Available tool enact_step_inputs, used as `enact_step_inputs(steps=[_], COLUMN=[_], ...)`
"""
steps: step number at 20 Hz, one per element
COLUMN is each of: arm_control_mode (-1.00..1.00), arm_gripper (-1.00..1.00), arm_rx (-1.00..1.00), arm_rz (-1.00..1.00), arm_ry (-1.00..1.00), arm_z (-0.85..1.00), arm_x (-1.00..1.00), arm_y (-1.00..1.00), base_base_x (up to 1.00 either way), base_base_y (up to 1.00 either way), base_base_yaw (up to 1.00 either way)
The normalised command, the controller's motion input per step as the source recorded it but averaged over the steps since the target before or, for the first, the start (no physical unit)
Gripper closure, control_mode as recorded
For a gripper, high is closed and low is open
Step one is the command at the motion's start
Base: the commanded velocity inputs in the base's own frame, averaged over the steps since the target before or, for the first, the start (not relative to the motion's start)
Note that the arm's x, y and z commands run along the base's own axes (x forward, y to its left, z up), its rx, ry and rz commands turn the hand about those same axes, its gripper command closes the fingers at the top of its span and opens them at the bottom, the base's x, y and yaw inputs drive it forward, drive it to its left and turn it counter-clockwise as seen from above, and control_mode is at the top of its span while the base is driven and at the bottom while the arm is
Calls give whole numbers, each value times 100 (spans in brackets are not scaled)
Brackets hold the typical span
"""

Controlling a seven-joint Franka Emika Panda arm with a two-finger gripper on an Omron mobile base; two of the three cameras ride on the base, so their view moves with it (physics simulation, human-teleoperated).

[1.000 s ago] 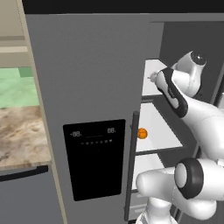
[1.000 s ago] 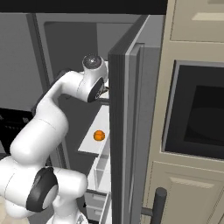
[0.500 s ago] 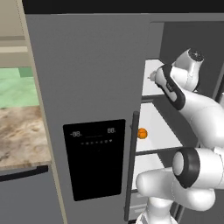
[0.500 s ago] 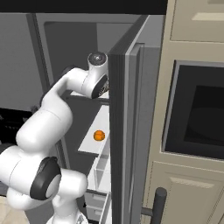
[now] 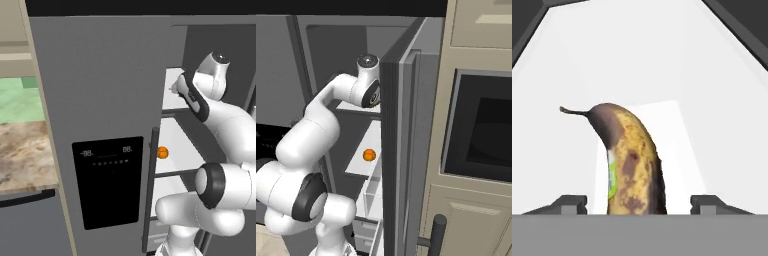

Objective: Retrieve the banana and orange from the fridge and place them into the bowl on the dining table.

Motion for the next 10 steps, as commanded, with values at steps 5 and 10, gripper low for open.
enact_step_inputs(steps=[5, 10], arm_control_mode=[-100, -100], arm_gripper=[100, 100], arm_rx=[-2, 0], arm_rz=[0, 0], arm_ry=[8, 1], arm_z=[-65, -53], arm_x=[4, -39], arm_y=[0, -2], base_base_x=[0, 0], base_base_y=[0, 0], base_base_yaw=[0, 0])
